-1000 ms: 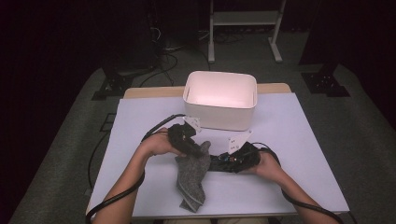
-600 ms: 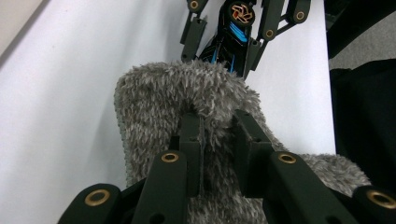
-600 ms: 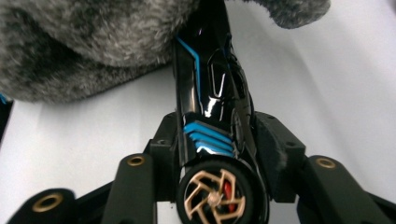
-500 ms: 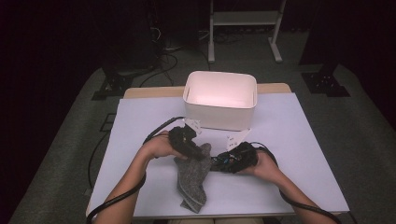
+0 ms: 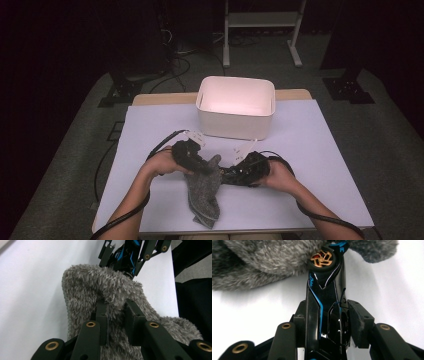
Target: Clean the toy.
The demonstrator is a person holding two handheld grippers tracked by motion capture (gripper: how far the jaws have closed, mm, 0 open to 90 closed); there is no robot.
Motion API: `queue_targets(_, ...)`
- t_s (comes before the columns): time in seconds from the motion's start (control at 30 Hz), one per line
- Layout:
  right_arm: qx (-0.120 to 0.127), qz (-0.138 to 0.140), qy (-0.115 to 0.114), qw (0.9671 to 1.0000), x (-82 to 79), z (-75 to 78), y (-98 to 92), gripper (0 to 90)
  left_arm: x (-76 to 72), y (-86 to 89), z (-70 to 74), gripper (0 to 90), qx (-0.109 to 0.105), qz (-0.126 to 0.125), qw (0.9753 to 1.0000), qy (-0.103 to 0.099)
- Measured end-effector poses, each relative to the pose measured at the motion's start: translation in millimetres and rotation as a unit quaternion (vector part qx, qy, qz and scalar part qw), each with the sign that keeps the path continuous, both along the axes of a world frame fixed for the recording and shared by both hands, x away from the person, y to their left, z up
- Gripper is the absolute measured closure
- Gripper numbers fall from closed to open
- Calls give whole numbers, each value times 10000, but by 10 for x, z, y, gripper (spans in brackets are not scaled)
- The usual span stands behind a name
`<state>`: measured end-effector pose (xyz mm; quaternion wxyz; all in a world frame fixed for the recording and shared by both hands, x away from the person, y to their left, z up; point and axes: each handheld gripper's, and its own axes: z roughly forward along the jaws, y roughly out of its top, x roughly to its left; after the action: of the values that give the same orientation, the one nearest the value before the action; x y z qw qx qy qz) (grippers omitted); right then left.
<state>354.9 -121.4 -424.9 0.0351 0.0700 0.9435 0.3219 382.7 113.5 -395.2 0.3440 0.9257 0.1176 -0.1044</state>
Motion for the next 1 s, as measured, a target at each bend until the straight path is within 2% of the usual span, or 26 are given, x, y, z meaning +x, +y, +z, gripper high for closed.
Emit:
queue_targets(0.07, -29, -37, 37, 10000, -9, 4, -13, 544, -8, -54, -52, 755, -11, -64, 10000, 46)
queue_targets(0.23, -144, -14, 124, 9998, 10, 43, 108, 529, -15, -37, -72, 756, -178, -51, 9998, 99)
queue_targets(0.27, -315, 88, 27, 9995, 6, 64, 196, 559, -28, -30, -59, 757, -204, -61, 9998, 54)
queue_targets(0.3, -372, 148, -74, 9992, -3, 76, 221, 561, -32, -19, -45, 758, -212, -78, 9997, 41)
queue_targets(0.37, -240, 133, 22, 9996, -3, 90, 238, 561, -37, 30, 16, 758, -291, -95, 9995, 23)
queue_targets(0.43, 140, 113, 93, 9998, -9, 117, 222, 561, -48, 90, 125, 758, -468, -115, 9988, 9)
queue_targets(0.47, 383, 107, 153, 9991, -12, 134, 211, 561, -58, 107, 197, 758, -526, -129, 9985, -67)
queue_targets(0.53, 838, 97, 320, 9959, -13, 167, 199, 560, -90, 102, 353, 757, -509, -169, 9984, -197)
queue_targets(0.6, 1146, 118, 282, 9929, -25, 193, 193, 559, -126, 52, 472, 758, -420, -214, 9985, -295)
queue_targets(0.63, 1146, 118, 282, 9929, -25, 193, 193, 559, -126, 52, 472, 758, -420, -214, 9985, -295)
queue_targets(0.7, 1331, 133, 161, 9909, -79, 210, 128, 559, -156, -45, 553, 757, -352, -378, 9978, -422)
queue_targets(0.77, 1443, 118, 85, 9894, -104, 212, 56, 559, -166, -106, 580, 756, -371, -437, 9974, -445)
queue_targets(1.0, 1489, 43, -19, 9888, -176, 241, -152, 560, -159, -241, 613, 756, -401, -580, 9964, -475)
